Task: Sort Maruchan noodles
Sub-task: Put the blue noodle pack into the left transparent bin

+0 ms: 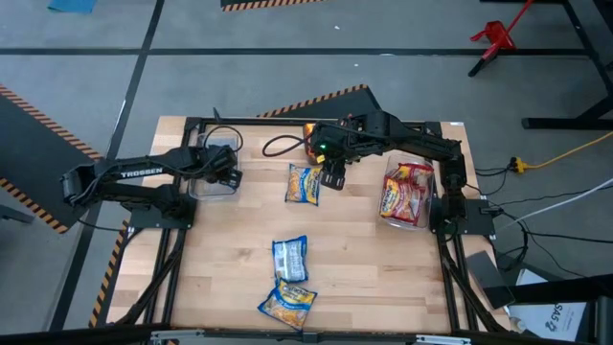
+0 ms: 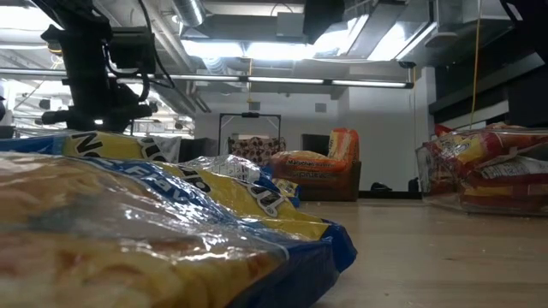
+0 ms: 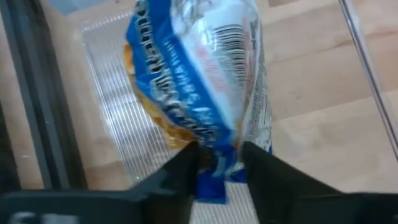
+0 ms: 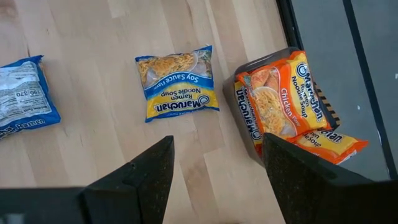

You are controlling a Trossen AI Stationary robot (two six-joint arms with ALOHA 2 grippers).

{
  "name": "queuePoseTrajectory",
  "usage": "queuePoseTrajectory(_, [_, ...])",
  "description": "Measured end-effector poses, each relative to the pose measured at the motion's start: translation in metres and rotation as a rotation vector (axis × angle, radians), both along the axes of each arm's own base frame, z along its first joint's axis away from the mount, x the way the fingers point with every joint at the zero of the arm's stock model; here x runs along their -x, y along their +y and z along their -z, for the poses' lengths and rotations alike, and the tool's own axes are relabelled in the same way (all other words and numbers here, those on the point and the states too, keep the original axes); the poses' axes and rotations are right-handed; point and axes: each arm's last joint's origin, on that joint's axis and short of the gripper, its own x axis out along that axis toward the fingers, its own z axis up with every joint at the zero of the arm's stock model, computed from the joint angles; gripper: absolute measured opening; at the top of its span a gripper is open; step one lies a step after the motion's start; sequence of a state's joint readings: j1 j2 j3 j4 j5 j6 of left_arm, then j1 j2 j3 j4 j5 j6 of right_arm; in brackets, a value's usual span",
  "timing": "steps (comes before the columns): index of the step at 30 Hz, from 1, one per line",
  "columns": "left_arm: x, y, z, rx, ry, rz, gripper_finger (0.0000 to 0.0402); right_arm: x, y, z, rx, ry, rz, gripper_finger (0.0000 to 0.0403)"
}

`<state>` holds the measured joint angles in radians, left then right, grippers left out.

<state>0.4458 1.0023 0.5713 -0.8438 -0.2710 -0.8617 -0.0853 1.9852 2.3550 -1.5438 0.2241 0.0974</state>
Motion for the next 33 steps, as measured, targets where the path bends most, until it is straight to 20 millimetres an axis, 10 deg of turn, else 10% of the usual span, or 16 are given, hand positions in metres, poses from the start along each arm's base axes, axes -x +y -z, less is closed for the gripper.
queuePoseTrajectory(6, [0.000,0.001,0.000,-0.020,0.010,-0.003,0.0010,0.000,0.000,0.000,0.001,0.001,-0.002,0.0229])
queuePoseTrajectory(13, [0.000,0.000,-0.007,-0.008,0.014,0.013,0.0002,0.000,0.000,0.000,0.008,0.005,-0.020,0.0229])
queuePoseTrajectory(26, [0.014,0.000,-0.079,-0.137,0.267,0.000,0.0000,-0.001,0.000,0.000,0.010,0.001,-0.025,0.0229])
queuePoseTrajectory(33, [0.008,0.002,-0.057,-0.077,0.408,0.023,0.0000,-0.002,0.000,-0.001,0.012,-0.011,-0.025,0.0229])
